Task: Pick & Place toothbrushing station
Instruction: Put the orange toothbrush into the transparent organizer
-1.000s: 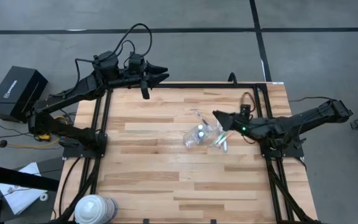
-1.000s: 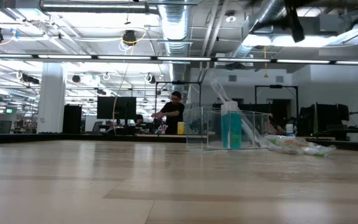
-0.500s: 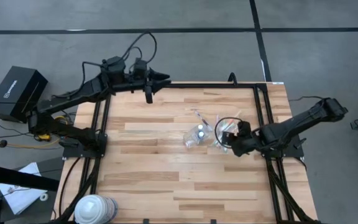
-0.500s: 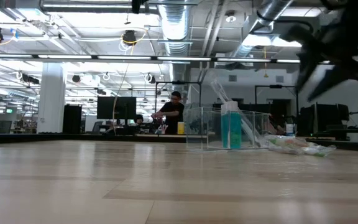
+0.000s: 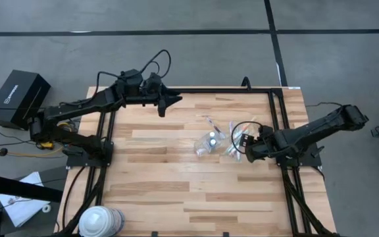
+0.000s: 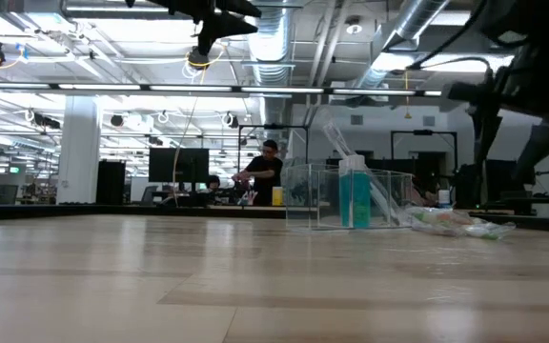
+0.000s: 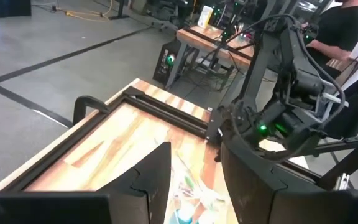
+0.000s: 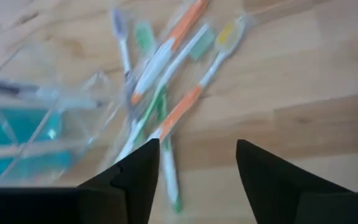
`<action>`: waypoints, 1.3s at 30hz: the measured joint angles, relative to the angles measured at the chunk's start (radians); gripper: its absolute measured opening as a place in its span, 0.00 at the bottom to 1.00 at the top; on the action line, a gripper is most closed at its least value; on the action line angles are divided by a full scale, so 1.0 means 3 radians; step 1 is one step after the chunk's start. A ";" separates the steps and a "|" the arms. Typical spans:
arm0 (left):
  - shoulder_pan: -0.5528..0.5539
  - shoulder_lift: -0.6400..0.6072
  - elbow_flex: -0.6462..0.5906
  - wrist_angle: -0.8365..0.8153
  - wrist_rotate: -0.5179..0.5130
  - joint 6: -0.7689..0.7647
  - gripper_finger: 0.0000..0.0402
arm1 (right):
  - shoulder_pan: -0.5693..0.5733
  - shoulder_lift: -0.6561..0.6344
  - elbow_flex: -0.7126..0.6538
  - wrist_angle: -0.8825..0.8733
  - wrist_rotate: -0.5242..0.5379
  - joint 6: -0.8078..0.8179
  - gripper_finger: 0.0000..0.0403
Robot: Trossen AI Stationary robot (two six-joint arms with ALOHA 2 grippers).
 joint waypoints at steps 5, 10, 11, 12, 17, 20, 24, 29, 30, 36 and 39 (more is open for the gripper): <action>0.0034 0.0000 -0.0010 0.0001 0.0000 0.0000 0.34 | -0.0198 0.0000 -0.0309 0.0439 -0.0003 0.0001 0.53; 0.0065 0.0000 -0.0010 -0.0001 0.0000 -0.0002 0.34 | -0.0344 0.0000 -0.0717 0.1289 -0.0004 0.0002 0.51; 0.0065 0.0000 -0.0010 -0.0001 0.0000 -0.0002 0.34 | -0.0368 0.0000 -0.0776 0.1398 -0.0004 0.0002 0.51; 0.0065 0.0000 -0.0010 -0.0001 0.0001 -0.0002 0.34 | -0.0388 0.0000 -0.0820 0.1471 -0.0004 0.0002 0.50; 0.0065 0.0000 -0.0010 -0.0002 0.0001 -0.0003 0.34 | -0.0480 0.0000 -0.0919 0.1574 -0.0013 0.0005 0.47; 0.0065 0.0000 -0.0010 -0.0003 0.0001 -0.0004 0.34 | -0.0529 0.0000 -0.0919 0.1580 -0.0018 0.0001 0.45; 0.0065 0.0000 -0.0010 -0.0005 0.0000 -0.0004 0.34 | -0.0596 0.0000 -0.0919 0.1579 -0.0018 -0.0025 0.43; 0.0086 0.0000 -0.0010 -0.0006 0.0001 -0.0011 0.34 | -0.0682 0.0000 -0.0919 0.1580 -0.0017 -0.0091 0.42; 0.0086 0.0000 -0.0010 -0.0007 0.0001 -0.0012 0.34 | -0.0706 0.0000 -0.0919 0.1580 -0.0018 -0.0106 0.42; 0.0106 0.0000 -0.0010 -0.0022 0.0001 -0.0013 0.34 | -0.0801 0.0000 -0.0921 0.1583 -0.0019 -0.0126 0.39; 0.0107 0.0000 -0.0010 -0.0021 0.0000 -0.0013 0.34 | -0.0817 0.0000 -0.0922 0.1620 -0.0059 -0.0189 0.38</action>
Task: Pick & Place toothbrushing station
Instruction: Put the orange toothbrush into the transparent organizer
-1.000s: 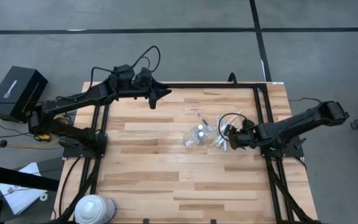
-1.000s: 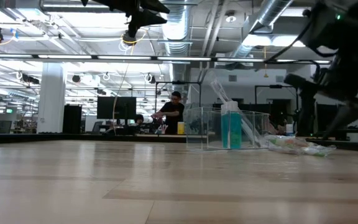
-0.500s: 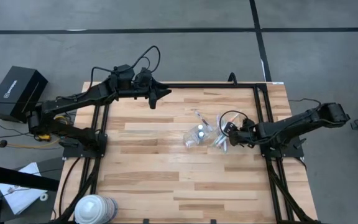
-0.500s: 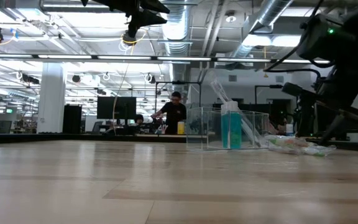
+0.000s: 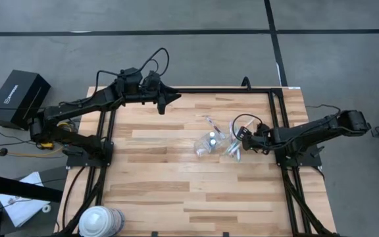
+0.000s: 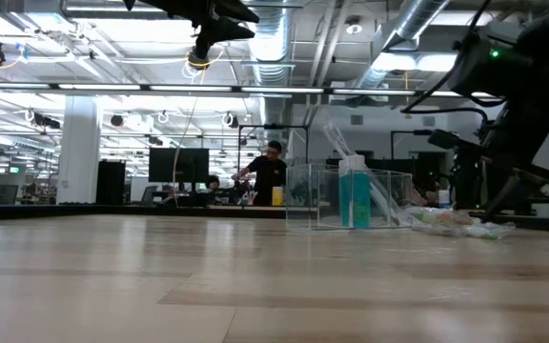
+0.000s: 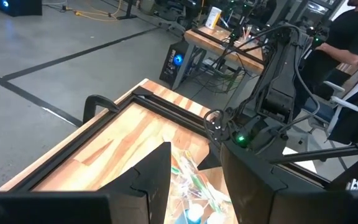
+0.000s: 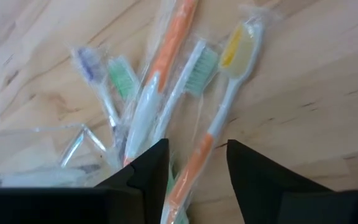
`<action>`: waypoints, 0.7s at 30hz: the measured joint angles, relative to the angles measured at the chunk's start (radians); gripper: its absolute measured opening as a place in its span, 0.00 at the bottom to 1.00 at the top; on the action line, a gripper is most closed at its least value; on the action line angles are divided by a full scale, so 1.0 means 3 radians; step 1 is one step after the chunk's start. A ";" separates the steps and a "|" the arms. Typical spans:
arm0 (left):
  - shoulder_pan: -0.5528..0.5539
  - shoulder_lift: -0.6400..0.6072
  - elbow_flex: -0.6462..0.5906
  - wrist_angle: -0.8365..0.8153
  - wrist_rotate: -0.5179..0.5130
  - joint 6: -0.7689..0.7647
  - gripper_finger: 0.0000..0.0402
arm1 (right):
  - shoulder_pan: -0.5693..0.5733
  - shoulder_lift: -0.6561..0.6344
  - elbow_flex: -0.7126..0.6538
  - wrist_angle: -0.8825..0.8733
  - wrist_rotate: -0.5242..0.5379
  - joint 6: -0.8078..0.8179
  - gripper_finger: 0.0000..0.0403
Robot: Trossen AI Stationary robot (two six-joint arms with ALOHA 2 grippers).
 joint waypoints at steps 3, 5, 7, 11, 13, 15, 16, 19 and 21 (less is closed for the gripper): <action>0.0000 0.0000 0.0000 -0.0008 0.0000 0.0000 0.34 | -0.0035 0.0000 0.0000 0.0074 -0.0038 -0.0092 0.36; 0.0000 0.0000 0.0000 -0.0008 0.0000 0.0000 0.34 | -0.0057 0.0000 -0.0005 0.0121 -0.0034 -0.0119 0.34; 0.0000 0.0000 0.0000 -0.0009 0.0001 0.0000 0.34 | -0.0091 -0.0001 -0.0050 0.0224 -0.0043 -0.0172 0.33; -0.0001 0.0000 0.0000 -0.0009 0.0001 0.0000 0.34 | -0.0147 -0.0001 -0.0186 0.0522 -0.0111 -0.0192 0.32; -0.0001 0.0000 0.0000 -0.0009 0.0001 0.0000 0.34 | -0.0150 -0.0001 -0.0267 0.0690 -0.0121 -0.0190 0.32; -0.0001 0.0000 0.0000 -0.0009 0.0000 0.0000 0.34 | -0.0150 -0.0001 -0.0302 0.0765 -0.0133 -0.0190 0.32; -0.0001 0.0000 0.0000 -0.0009 0.0000 0.0000 0.34 | -0.0151 -0.0001 -0.0301 0.0764 -0.0143 -0.0190 0.32; -0.0001 0.0000 0.0000 -0.0010 0.0001 0.0000 0.34 | -0.0151 -0.0001 -0.0301 0.0743 -0.0160 -0.0190 0.31; -0.0001 0.0000 0.0000 -0.0010 0.0001 0.0000 0.34 | -0.0150 -0.0001 -0.0301 0.0736 -0.0183 -0.0200 0.29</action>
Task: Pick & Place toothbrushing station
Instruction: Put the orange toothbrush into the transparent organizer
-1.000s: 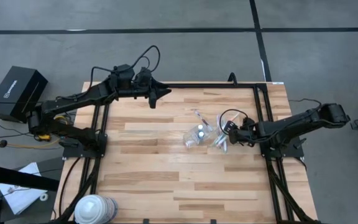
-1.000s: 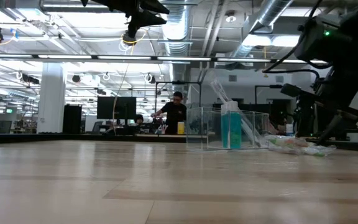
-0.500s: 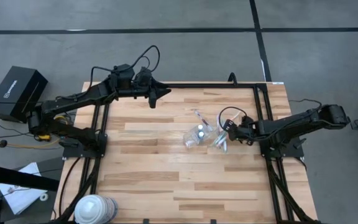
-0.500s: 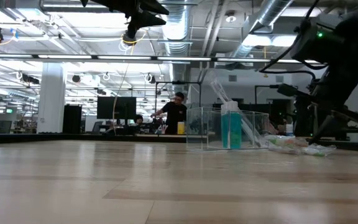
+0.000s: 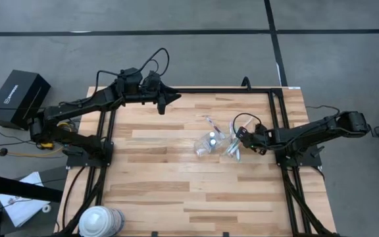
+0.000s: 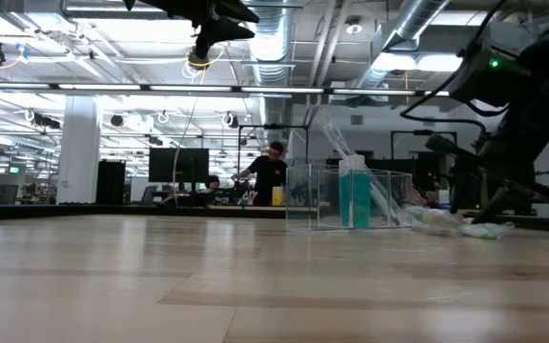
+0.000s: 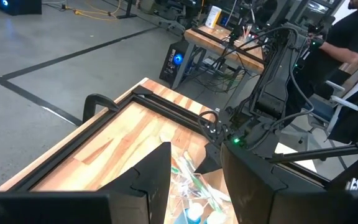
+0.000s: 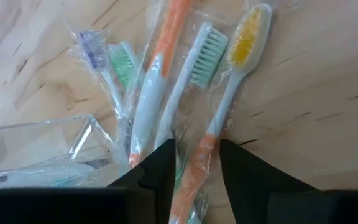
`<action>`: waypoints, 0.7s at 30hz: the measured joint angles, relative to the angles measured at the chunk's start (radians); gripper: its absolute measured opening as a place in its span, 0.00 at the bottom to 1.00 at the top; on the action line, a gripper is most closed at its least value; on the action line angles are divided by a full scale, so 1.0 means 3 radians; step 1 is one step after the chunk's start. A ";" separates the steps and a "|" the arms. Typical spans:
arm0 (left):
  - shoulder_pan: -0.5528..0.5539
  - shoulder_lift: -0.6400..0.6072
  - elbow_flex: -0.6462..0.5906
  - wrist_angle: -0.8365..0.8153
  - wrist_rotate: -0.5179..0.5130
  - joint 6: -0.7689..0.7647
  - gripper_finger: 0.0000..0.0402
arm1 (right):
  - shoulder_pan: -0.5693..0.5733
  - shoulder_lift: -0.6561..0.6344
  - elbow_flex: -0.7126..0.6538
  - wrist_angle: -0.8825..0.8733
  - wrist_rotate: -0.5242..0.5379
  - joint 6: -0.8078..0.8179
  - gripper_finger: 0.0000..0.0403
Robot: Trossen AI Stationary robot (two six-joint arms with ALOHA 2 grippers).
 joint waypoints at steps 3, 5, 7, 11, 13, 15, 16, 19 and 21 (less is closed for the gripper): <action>0.0000 0.0000 0.0000 0.0001 0.0001 0.0000 0.34 | 0.0001 0.0000 0.0000 -0.0022 -0.0015 -0.0001 0.22; 0.0000 0.0000 0.0000 0.0000 0.0000 0.0000 0.34 | 0.0001 0.0000 0.0000 -0.0021 -0.0015 -0.0042 0.14; 0.0000 0.0000 0.0000 0.0000 0.0000 0.0000 0.34 | 0.0001 0.0000 0.0003 -0.0015 -0.0012 -0.0064 0.05; 0.0000 0.0000 0.0000 0.0001 0.0000 0.0000 0.34 | 0.0001 -0.0003 0.0006 -0.0003 -0.0009 -0.0078 0.03; 0.0000 0.0000 0.0000 0.0000 0.0001 0.0000 0.34 | 0.0004 -0.0003 0.0006 0.0003 -0.0008 -0.0080 0.01; 0.0000 0.0000 0.0000 0.0000 0.0000 0.0001 0.34 | 0.0041 -0.0001 0.0012 0.0015 -0.0010 -0.0083 0.01; 0.0000 0.0000 0.0000 0.0000 0.0000 0.0003 0.34 | 0.0064 0.0000 0.0026 0.0006 -0.0014 -0.0081 0.01; 0.0000 0.0000 0.0000 0.0000 0.0001 0.0004 0.34 | 0.0141 0.0001 0.0094 0.0002 -0.0019 -0.0082 0.00; 0.0000 0.0000 0.0000 0.0000 0.0001 0.0005 0.34 | 0.0194 0.0001 0.0155 -0.0023 -0.0016 -0.0085 0.00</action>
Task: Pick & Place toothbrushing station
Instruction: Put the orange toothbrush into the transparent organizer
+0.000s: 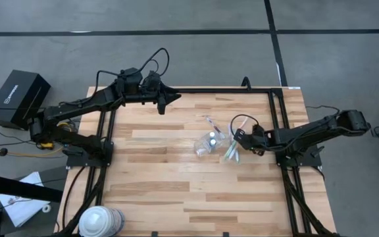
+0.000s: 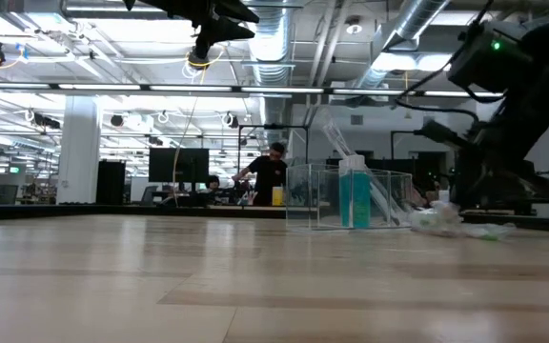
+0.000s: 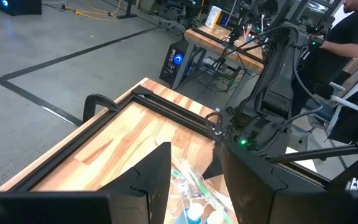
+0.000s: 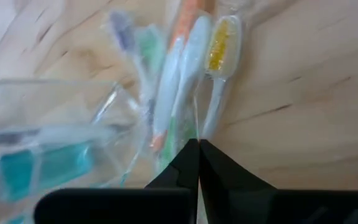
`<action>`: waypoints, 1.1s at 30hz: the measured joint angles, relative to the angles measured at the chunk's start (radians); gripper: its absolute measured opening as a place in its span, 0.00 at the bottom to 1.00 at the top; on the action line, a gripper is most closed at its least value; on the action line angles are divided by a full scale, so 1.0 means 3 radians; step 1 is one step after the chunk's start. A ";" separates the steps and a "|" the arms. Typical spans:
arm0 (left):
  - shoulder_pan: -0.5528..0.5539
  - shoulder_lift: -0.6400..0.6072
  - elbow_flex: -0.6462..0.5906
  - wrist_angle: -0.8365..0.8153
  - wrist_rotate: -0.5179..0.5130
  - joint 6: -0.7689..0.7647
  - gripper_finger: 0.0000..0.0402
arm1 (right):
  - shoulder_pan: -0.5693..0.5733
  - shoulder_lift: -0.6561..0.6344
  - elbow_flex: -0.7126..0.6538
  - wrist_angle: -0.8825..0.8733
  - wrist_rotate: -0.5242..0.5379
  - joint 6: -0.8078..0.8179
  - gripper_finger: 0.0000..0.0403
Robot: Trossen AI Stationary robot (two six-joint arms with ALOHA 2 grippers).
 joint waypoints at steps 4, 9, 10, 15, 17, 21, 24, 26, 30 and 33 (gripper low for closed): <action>0.0000 0.0000 0.0000 0.0000 -0.0001 0.0003 0.34 | 0.0090 0.0000 0.0157 -0.0143 0.0004 -0.0004 0.00; 0.0000 0.0000 0.0000 0.0000 0.0000 0.0007 0.34 | 0.0188 0.0000 0.0451 -0.0619 0.0083 -0.0003 0.00; 0.0000 0.0000 0.0000 0.0000 -0.0001 0.0008 0.34 | 0.0207 0.0000 0.0517 -0.0710 0.0116 -0.0004 0.00; 0.0015 0.0000 0.0000 0.0000 0.0001 0.0008 0.34 | 0.0261 -0.0001 0.0808 -0.1098 0.0222 -0.0084 0.00; 0.0025 0.0000 0.0000 0.0000 0.0000 0.0008 0.34 | 0.0261 -0.0001 0.0907 -0.1201 0.0285 -0.0132 0.00; 0.0055 0.0000 0.0000 0.0000 -0.0001 0.0008 0.34 | 0.0261 -0.0001 0.1121 -0.1445 0.0454 -0.0216 0.00; 0.0056 0.0000 0.0000 0.0000 0.0000 0.0008 0.34 | 0.0261 -0.0001 0.1318 -0.1739 0.0580 -0.0267 0.00; 0.0056 0.0000 0.0000 0.0000 0.0000 0.0008 0.34 | 0.0261 -0.0002 0.1436 -0.1926 0.0659 -0.0289 0.00; 0.0056 0.0000 0.0000 0.0000 0.0000 0.0008 0.34 | 0.0245 -0.0060 0.1585 -0.2028 0.0817 -0.0475 0.00; 0.0056 0.0000 -0.0001 0.0000 0.0000 0.0008 0.34 | 0.0225 -0.0129 0.1664 -0.2043 0.0960 -0.0571 0.00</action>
